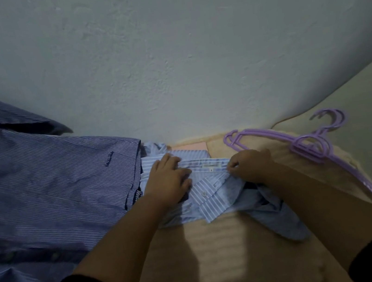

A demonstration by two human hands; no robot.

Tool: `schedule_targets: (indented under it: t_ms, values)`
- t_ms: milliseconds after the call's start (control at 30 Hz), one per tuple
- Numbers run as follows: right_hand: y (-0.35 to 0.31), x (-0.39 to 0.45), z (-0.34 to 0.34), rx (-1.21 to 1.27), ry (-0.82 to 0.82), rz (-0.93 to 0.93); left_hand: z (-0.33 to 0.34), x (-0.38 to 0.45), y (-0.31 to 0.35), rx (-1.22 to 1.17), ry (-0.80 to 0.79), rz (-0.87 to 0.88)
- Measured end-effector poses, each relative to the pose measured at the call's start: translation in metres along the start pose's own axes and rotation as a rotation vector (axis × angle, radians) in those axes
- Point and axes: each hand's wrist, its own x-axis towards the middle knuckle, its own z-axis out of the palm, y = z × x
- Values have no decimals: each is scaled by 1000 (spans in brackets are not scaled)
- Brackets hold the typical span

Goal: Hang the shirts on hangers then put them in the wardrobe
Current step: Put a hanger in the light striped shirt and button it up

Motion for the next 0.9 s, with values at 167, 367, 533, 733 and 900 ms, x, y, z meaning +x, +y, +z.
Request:
schedule_targets:
  t_ms: [167,367,533,733,900]
  values:
    - [-2,-16,-6,16,11,-3,-21,-6,-1,-64,124,80]
    - [-13,-52,-47,185,216,-105,-75,-20,9,-132,112,4]
    - [-35,-93,-101,257,371,-147,-146,-34,14,-101,157,70]
    - [-65,-148,-169,162,360,-195,-253,-75,29,39,268,100]
    - [-102,-207,-231,91,468,-174,-342,-126,51,83,438,116]
